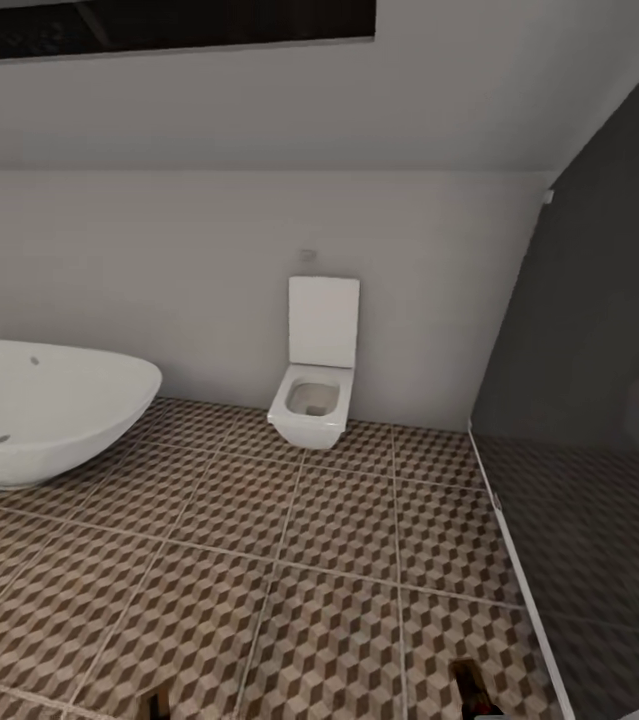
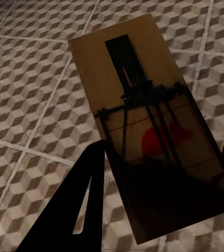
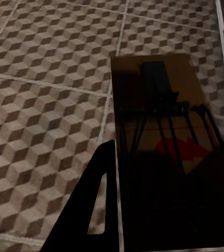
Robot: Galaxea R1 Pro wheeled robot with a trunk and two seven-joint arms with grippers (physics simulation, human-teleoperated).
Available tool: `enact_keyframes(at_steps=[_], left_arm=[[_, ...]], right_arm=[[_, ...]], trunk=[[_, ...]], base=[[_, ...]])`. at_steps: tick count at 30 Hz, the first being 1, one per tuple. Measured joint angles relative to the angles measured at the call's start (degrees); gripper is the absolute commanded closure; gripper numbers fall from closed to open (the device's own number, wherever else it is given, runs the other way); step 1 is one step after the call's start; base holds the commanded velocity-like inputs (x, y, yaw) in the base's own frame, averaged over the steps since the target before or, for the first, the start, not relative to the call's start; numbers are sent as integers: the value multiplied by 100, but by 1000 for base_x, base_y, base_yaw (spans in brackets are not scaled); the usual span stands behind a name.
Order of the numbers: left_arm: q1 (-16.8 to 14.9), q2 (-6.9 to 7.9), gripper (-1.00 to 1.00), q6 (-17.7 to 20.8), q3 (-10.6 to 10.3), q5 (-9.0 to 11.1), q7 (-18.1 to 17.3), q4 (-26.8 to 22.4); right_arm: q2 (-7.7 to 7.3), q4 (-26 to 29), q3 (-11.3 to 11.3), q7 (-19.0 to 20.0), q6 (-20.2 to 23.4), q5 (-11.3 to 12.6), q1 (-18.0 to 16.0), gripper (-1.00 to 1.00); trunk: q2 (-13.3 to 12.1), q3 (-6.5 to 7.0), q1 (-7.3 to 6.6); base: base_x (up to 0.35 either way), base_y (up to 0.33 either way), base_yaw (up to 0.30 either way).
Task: Take the four mousetraps from the cabinet in the bathroom and place them on the bathroom floor. Make sure all four end up on the same floor surface, and ensure that at least two of them are either under or directly next to the same bathroom sink.
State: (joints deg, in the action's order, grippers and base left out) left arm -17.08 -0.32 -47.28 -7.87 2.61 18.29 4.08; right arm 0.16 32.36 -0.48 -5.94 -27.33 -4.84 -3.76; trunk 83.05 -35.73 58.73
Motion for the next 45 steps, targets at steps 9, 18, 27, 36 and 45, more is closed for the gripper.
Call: enact_keyframes(at_steps=[9,18,27,36,45], left_arm=[[3,-7,100,0,1,0,-2,4],[-2,-8,100,0,0,0,-1,2],[-2,-34,100,0,0,0,-2,1],[3,-35,100,5,1,1,-1,1],[0,-35,100,8,1,1,-1,1]], right_arm=[[0,0,0,-4,0,0,0,100],[0,-92,0,-2,0,1,0,100],[0,-209,6,-1,0,0,0,100],[0,-211,7,-2,0,-6,0,100],[0,-212,1,-2,0,-8,0,100]], trunk=[[0,0,0],[0,0,0],[0,0,0],[0,0,-2],[0,0,-3]], base=[[0,0,266],[0,0,266],[0,0,266],[71,12,266],[223,85,266]])
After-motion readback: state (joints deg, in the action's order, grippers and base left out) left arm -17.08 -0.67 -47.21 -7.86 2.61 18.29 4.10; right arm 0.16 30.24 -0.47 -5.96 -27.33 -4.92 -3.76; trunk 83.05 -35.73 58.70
